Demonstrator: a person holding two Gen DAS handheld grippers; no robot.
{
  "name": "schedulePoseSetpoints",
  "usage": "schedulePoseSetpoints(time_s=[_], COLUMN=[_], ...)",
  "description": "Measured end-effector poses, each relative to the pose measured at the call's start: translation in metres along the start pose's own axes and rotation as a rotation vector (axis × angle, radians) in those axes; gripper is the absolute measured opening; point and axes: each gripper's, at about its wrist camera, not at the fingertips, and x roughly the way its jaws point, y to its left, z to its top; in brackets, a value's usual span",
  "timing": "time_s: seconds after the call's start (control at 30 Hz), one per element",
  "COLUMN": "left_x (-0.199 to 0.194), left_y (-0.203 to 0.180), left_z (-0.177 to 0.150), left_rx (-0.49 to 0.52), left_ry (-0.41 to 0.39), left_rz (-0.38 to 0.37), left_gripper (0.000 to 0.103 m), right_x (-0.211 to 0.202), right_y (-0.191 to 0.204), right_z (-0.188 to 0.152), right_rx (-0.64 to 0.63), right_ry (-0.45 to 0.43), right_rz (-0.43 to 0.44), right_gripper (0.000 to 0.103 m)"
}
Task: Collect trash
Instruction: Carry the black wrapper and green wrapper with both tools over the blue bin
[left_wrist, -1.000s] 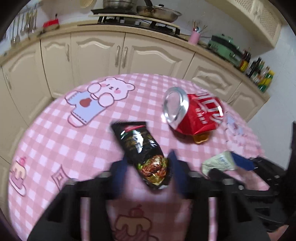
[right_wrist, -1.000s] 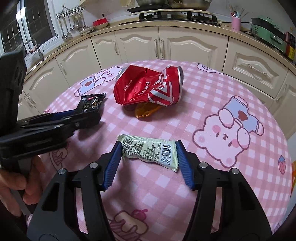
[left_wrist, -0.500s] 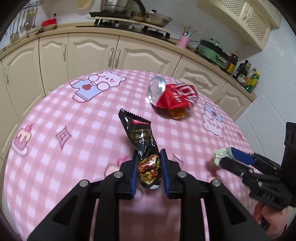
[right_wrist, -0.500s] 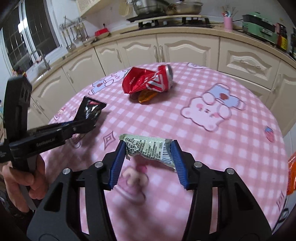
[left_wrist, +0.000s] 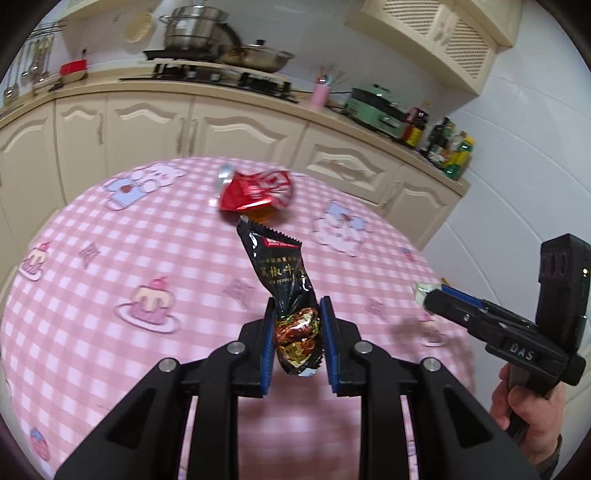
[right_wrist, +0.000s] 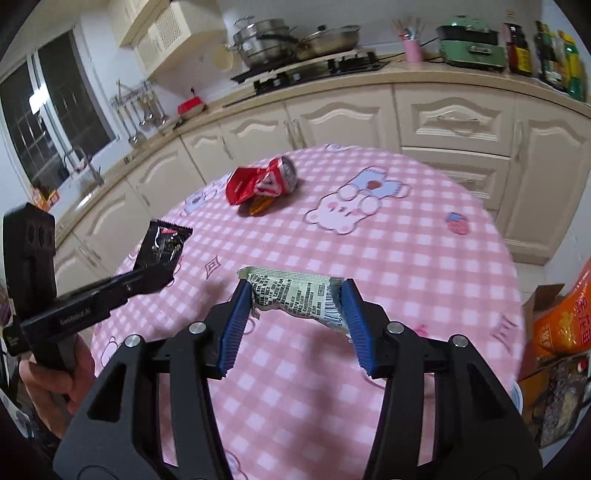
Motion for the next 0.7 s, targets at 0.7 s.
schedulePoseSetpoints(time_s=[0.7], left_x=[0.057], left_y=[-0.219], left_z=[-0.024], left_rx=[0.310], left_ry=[0.096], left_rz=[-0.250], left_gripper=[0.022], right_x=[-0.152], right_y=[-0.189], right_z=[-0.050], right_rx=[0.343], right_ry=[-0.189], right_rz=[-0.207], right_gripper=[0.050])
